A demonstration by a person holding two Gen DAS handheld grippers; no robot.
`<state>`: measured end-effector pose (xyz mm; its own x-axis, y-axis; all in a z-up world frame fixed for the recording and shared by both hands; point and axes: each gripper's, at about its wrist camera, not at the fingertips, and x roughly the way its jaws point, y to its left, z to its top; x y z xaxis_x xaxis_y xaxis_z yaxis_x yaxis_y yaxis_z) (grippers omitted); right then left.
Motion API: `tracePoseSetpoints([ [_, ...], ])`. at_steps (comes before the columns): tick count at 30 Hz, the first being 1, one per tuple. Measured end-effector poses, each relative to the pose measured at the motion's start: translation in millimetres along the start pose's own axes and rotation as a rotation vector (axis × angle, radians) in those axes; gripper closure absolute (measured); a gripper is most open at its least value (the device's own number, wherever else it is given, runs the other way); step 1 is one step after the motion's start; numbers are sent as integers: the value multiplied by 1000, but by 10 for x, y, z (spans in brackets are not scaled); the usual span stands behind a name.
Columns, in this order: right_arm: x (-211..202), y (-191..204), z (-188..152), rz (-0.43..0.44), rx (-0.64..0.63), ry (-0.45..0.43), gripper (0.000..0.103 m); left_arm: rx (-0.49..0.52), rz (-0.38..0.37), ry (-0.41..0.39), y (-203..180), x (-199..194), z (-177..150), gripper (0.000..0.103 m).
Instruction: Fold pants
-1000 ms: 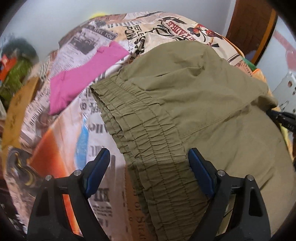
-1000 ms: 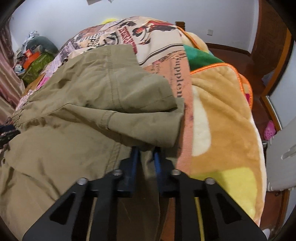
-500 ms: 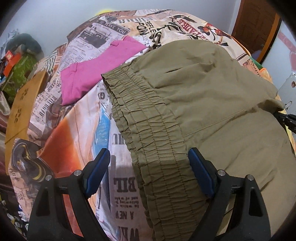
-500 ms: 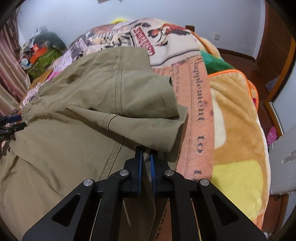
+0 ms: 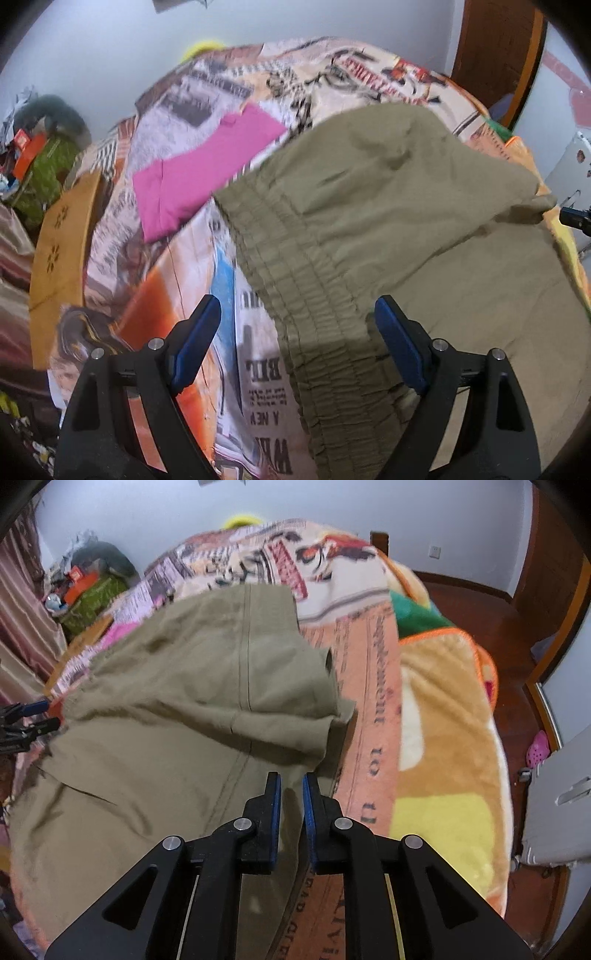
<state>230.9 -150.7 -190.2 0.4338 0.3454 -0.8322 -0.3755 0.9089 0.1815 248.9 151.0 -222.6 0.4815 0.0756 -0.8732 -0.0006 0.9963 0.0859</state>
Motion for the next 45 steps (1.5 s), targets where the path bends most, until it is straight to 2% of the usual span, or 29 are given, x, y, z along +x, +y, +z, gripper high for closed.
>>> tracePoseSetpoints([
  [5,-68,-55,250,-6,10,-66,69,-26,11,-42,76,-55,181,16],
  [8,15,-42,385,6,15,-77,65,-50,16,-21,141,61,264,16],
  [9,70,-43,427,15,16,-79,61,-61,8,-9,159,116,279,16],
  [10,127,-49,450,23,20,-77,52,-69,4,1,165,158,279,16],
  [12,232,-48,452,42,34,-64,44,-87,2,29,177,270,277,16],
  [16,571,-28,501,91,20,23,44,-102,15,82,164,488,252,16],
  [19,684,-44,479,129,33,42,44,-91,13,106,132,617,219,16],
  [21,688,-68,453,151,52,35,48,-97,1,111,134,664,209,16],
  [23,666,-85,424,130,57,23,63,-110,-11,113,135,690,203,16],
  [24,654,-98,415,117,56,20,77,-114,-14,114,132,692,197,16],
  [25,633,-114,406,109,57,14,83,-118,-17,114,134,695,195,16],
  [26,606,-127,401,117,61,3,83,-118,-17,113,132,692,192,16],
  [27,575,-146,397,117,61,-13,88,-117,-16,111,130,686,189,16],
  [32,372,-72,427,78,-5,-93,94,-79,35,97,96,622,211,16],
  [34,240,-31,477,58,-34,-139,95,-87,16,106,115,583,228,23],
  [36,166,-18,537,46,-51,-170,95,-82,13,105,117,566,245,23],
  [39,242,-45,592,31,-59,-146,95,-84,9,116,123,630,242,23],
  [45,730,-75,436,-8,-60,-18,95,-132,-16,112,205,736,134,19],
])
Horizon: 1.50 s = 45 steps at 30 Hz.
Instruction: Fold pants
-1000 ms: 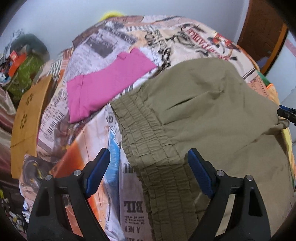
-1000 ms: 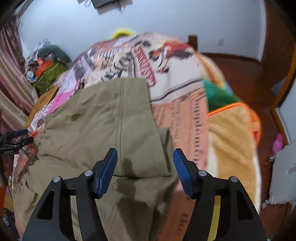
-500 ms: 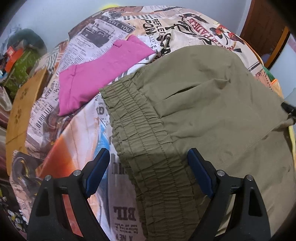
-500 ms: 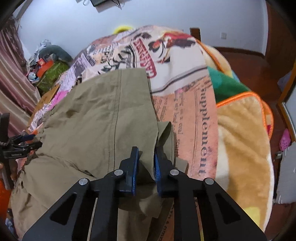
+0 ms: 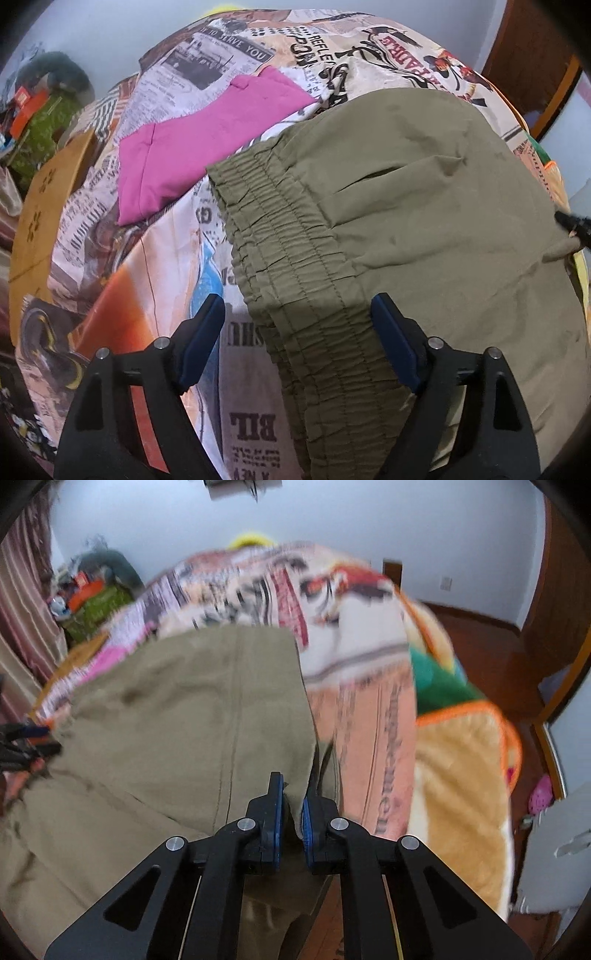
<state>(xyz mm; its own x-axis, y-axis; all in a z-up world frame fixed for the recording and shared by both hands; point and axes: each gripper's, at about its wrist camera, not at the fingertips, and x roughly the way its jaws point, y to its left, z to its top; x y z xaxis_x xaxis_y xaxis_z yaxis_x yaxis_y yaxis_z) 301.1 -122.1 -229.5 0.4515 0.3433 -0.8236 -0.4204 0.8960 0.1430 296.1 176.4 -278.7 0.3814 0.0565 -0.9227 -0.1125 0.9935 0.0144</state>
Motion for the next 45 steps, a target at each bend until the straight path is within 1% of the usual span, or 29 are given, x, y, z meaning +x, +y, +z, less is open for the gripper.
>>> tracePoseSetpoints([
  [3,60,-15,-24,10,15,7,95,-10,-11,3,22,8,-23,19],
  [6,36,-20,13,16,8,22,95,-2,-3,3,20,4,-24,19],
  [10,-78,18,45,0,-11,17,94,5,9,-12,0,-98,-25,19],
  [12,-162,19,78,-10,-5,8,92,5,14,-21,-13,-174,-11,20],
  [14,-244,27,117,-27,-1,0,90,14,30,-44,-11,-279,-2,20],
  [18,-439,68,248,-49,-11,-37,89,12,38,-95,60,-478,60,20],
  [20,-532,96,327,-48,-23,-62,83,-7,39,-123,138,-569,113,20],
  [22,-602,128,407,-57,-31,-94,65,-31,34,-148,227,-633,188,20],
  [23,-636,145,451,-61,-36,-116,61,-44,33,-159,278,-658,223,20],
  [24,-657,164,486,-62,-41,-132,59,-56,33,-168,315,-673,254,20],
  [27,-653,191,636,-67,-39,-163,59,-93,35,-187,446,-661,361,20],
  [30,-581,189,801,-68,-13,-189,59,-126,30,-185,553,-560,463,20],
  [33,-403,185,964,-68,-7,-189,59,-152,-9,-162,628,-381,537,20],
  [36,-153,168,1099,-71,-3,-158,59,-163,-30,-128,652,-171,602,20],
  [39,112,146,1176,-45,3,-110,59,-152,-42,-114,635,15,669,20],
  [45,613,139,1352,-41,-19,-41,59,-139,-51,-87,609,309,765,21],
])
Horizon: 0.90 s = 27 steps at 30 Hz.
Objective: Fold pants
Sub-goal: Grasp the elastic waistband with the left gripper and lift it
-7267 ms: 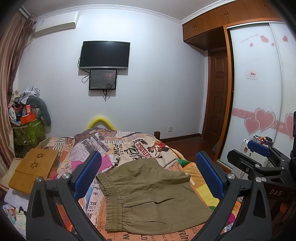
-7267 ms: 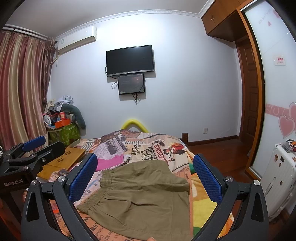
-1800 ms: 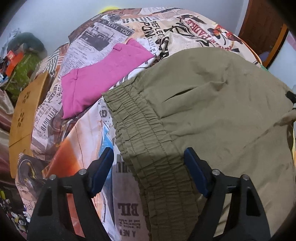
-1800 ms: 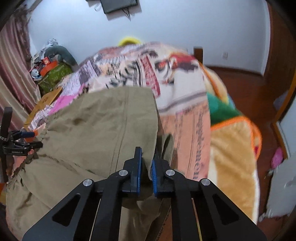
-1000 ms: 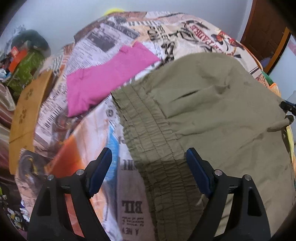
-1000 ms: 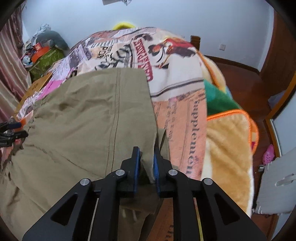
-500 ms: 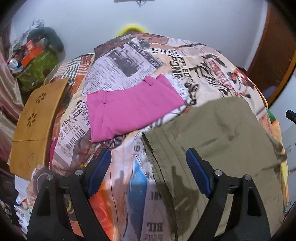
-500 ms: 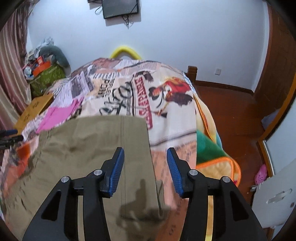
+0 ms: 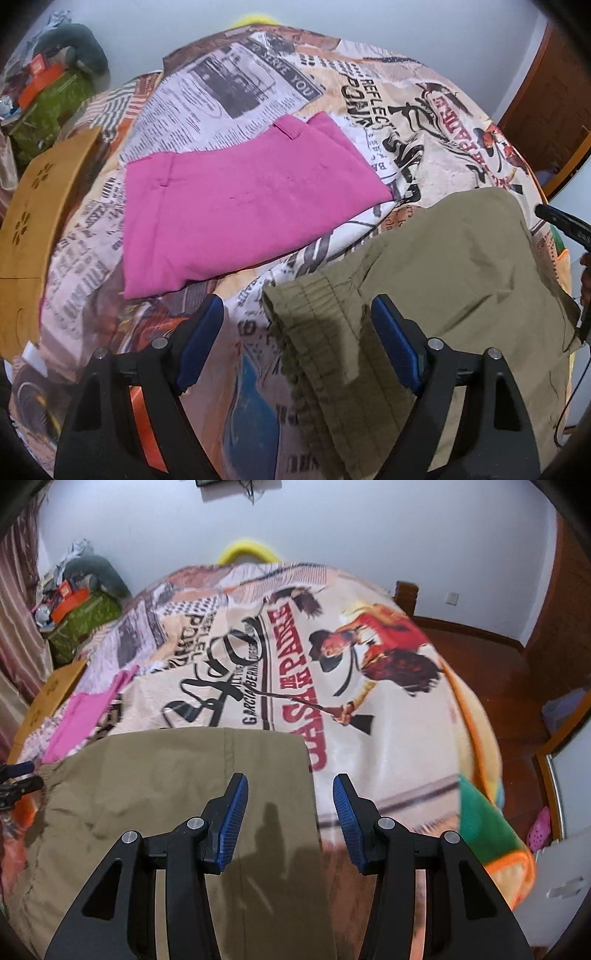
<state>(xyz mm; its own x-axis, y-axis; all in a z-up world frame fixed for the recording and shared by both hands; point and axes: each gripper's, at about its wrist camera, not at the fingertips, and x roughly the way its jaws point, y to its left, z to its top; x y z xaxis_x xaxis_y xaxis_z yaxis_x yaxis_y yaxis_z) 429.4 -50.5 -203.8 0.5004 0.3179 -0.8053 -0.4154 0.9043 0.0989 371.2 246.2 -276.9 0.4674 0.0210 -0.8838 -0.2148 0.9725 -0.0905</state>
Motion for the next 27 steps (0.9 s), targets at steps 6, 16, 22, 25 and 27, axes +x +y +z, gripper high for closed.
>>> tracePoseSetpoints([
  [6,394,-42,97,37,61,20,59,-9,-26,18,31,178,25,26],
  [16,540,29,49,64,54,52,87,117,83,-8,-289,229,50,46],
  [22,321,45,20,12,35,-7,92,166,147,-37,-356,128,59,51],
  [25,128,62,88,-6,-1,-54,92,176,155,-67,-380,-52,112,53],
  [27,2,106,179,-26,-37,-87,92,177,156,-94,-398,-208,172,54],
])
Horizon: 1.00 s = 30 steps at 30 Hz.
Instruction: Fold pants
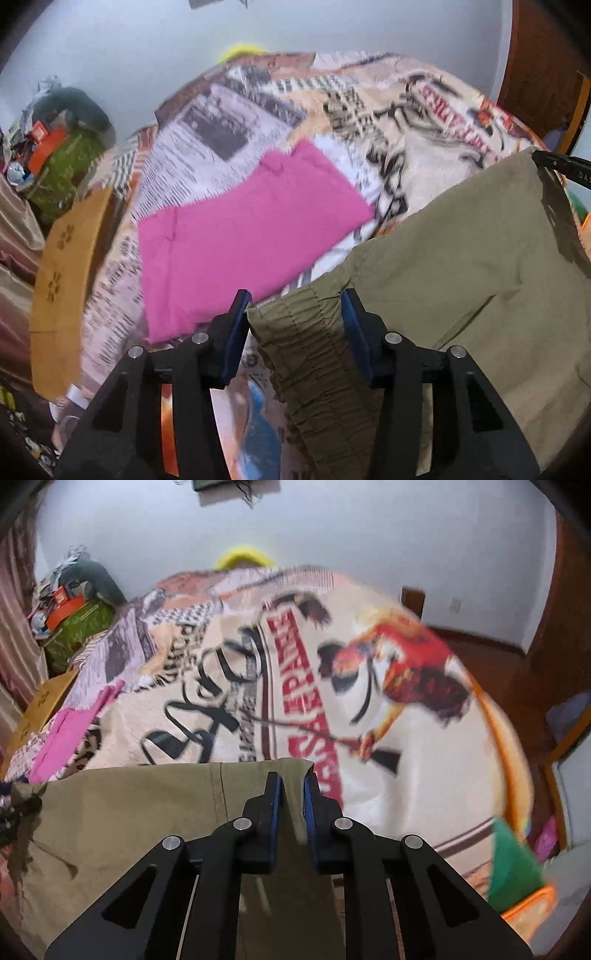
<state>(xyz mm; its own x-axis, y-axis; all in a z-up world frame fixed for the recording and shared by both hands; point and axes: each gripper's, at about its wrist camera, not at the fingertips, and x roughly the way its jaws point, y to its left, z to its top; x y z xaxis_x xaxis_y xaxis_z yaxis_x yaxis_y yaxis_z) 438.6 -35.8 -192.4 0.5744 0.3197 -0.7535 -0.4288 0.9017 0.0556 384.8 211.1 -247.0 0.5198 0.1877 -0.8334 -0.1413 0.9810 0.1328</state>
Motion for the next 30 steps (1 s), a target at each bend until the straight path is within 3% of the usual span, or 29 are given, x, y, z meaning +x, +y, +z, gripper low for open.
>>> tracePoseSetpoints([
  [8,-901,102,469,-17,-43,-183,92,-8,21,-155,58,-773,284,55],
  [14,-1489,146,577,-7,-27,-278,92,-31,6,-227,107,-1232,309,59],
  [30,-2096,324,-342,44,3,-242,92,-1,-50,-208,-11,-1687,-406,62],
])
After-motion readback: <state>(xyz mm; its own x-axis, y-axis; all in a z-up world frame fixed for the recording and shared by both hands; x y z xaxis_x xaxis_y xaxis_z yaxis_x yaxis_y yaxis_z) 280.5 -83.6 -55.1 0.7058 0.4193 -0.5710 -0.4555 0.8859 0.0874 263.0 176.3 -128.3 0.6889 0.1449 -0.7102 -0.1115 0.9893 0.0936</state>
